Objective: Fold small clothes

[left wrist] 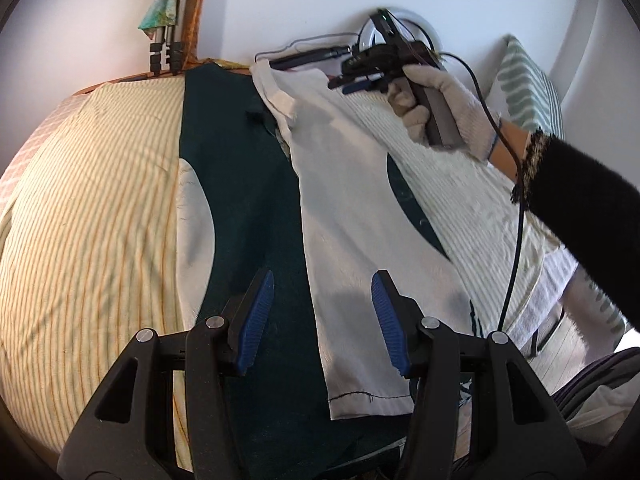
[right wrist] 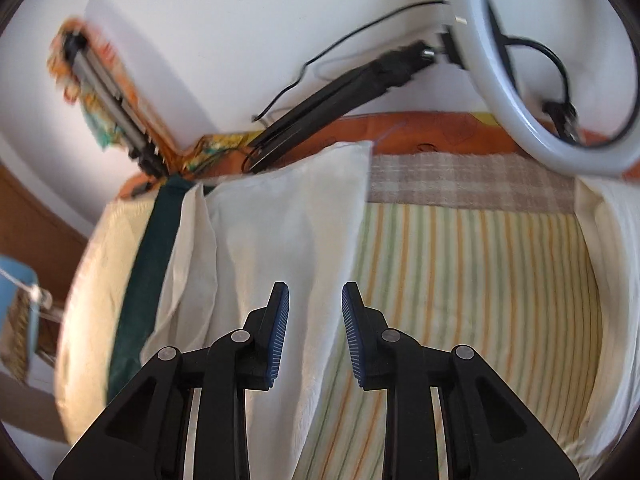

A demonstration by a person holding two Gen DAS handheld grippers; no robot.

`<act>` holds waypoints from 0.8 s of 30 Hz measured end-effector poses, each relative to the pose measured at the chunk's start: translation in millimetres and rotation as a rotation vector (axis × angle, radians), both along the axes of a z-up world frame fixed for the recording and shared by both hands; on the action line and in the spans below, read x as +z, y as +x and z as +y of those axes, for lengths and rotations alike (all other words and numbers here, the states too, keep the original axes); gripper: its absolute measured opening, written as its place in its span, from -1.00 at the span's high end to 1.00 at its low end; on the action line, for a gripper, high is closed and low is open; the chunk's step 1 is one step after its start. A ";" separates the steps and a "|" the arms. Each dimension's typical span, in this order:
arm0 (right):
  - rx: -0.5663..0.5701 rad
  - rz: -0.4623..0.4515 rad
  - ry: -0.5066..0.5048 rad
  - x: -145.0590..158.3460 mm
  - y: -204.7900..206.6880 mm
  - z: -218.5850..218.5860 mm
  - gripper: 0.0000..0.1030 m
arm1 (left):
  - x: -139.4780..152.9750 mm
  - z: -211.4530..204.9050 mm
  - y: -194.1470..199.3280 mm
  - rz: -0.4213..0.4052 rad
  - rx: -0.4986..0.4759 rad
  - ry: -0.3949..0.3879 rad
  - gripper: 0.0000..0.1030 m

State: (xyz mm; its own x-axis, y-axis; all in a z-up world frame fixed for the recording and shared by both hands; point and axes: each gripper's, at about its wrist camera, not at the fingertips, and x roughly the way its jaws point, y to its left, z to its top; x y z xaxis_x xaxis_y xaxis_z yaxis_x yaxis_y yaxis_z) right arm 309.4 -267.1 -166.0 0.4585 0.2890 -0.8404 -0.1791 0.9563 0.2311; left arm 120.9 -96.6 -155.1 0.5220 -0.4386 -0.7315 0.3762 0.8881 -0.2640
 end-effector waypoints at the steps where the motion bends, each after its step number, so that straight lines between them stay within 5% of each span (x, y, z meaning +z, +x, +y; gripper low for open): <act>1: 0.026 -0.014 -0.043 -0.4 -1.1 8.9 0.50 | -0.8 -1.9 -1.7 0.007 -0.004 0.006 -0.02; 4: 0.049 -0.020 -0.208 -14.9 -2.8 22.0 0.50 | -6.8 -5.0 -0.4 0.028 -0.012 0.040 -0.02; 10: 0.016 -0.034 -0.182 -9.4 -17.8 8.0 0.50 | -17.4 -5.4 2.1 0.091 -0.004 0.025 -0.01; 15: 0.083 -0.049 -0.080 6.3 -45.8 8.8 0.50 | -19.4 -14.6 -1.0 0.080 -0.031 0.035 0.93; 20: 0.096 0.020 -0.007 -6.1 -43.5 13.8 0.50 | -5.5 -17.9 -13.4 0.003 -0.051 0.030 1.00; 24: 0.089 0.019 -0.076 -16.2 -38.5 14.3 0.58 | -4.1 -10.6 -20.9 -0.025 -0.018 0.082 1.00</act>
